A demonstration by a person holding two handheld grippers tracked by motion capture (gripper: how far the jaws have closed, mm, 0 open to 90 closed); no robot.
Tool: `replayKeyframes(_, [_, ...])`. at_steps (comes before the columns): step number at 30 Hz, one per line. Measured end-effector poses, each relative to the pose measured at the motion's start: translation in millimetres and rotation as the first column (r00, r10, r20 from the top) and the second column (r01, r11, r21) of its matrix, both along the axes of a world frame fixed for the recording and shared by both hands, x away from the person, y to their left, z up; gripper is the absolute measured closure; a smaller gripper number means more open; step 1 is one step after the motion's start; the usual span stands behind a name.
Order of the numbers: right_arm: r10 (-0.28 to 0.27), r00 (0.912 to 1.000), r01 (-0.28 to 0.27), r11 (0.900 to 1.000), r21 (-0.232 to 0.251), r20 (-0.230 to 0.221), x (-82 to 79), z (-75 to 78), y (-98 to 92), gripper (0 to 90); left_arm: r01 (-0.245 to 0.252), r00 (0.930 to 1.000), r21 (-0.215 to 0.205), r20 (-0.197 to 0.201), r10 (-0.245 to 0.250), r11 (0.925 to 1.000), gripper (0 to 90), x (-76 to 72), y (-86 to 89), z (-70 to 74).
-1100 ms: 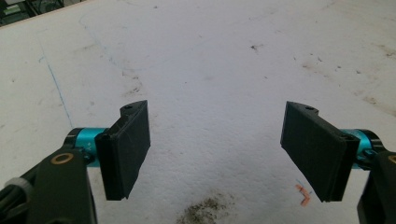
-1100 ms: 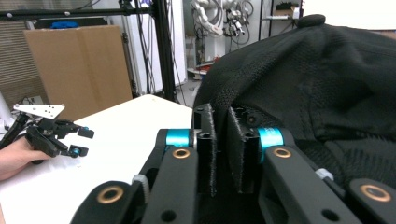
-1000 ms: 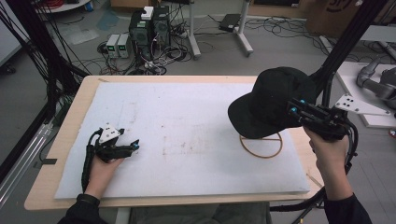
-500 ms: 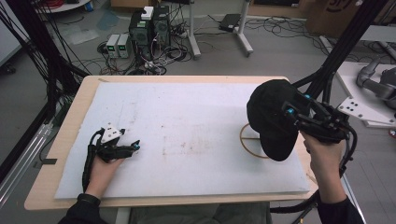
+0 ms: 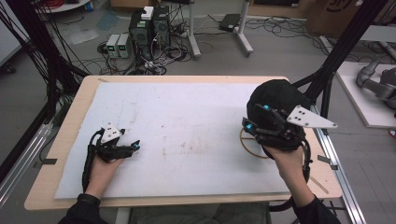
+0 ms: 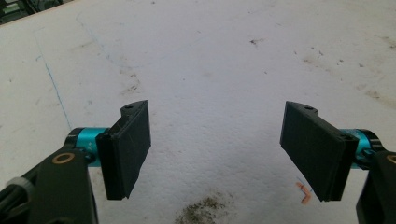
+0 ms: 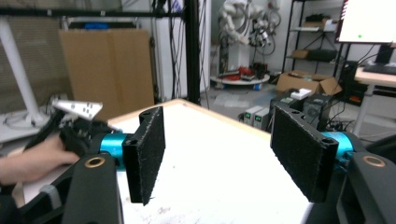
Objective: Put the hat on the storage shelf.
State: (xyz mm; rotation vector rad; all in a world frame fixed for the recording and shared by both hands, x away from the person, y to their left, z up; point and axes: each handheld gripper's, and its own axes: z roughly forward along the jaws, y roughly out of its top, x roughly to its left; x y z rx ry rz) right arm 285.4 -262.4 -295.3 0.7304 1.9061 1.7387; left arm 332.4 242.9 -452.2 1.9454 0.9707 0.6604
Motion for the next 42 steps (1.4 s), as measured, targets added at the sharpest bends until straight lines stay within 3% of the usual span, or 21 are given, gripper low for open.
replayKeyframes(6, [0.024, 0.9997, -0.025, 0.998, -0.063, -0.008, 3.1, -27.5, 30.0, 32.1, 0.003, 1.0, -0.002, 0.008, -0.003, 1.0, 24.3, -0.9, 0.2, 0.1])
replayKeyframes(12, [0.007, 0.9993, -0.013, 0.984, -0.176, -0.037, 9.9, -71.1, 60.5, 29.9, 0.01, 0.9998, -0.004, 0.019, -0.01, 0.9999, 24.2, -2.2, 0.4, 0.2])
replayKeyframes(19, [-0.028, 0.9973, 0.012, 0.977, -0.215, -0.068, 17.2, -108.1, 72.6, 30.0, 0.013, 0.9995, -0.009, 0.029, -0.013, 0.9999, 24.2, -3.3, 0.2, 0.1])
replayKeyframes(24, [-0.039, 0.9852, 0.0, 0.973, -0.23, -0.167, 26.4, -128.8, 73.4, 29.9, 0.016, 0.9994, -0.008, 0.031, -0.016, 0.9998, 24.2, -3.4, 0.8, 0.3])
replayKeyframes(30, [-0.041, 0.9847, -0.006, 0.964, -0.266, -0.169, 27.5, -140.4, 74.3, 29.9, 0.019, 0.9993, -0.012, 0.034, -0.019, 0.9997, 24.3, -3.7, 0.9, 0.2])
replayKeyframes(37, [-0.06, 0.9744, 0.003, 0.967, -0.254, -0.217, 31.9, -147.0, 70.9, 29.8, 0.024, 0.9992, -0.008, 0.032, -0.024, 0.9997, 24.3, -3.6, 0.7, 0.3])
replayKeyframes(42, [-0.056, 0.9795, 0.003, 0.965, -0.264, -0.194, 32.2, -146.3, 68.9, 29.5, 0.022, 0.9993, -0.007, 0.031, -0.021, 0.9997, 24.3, -3.5, 0.6, 0.2])
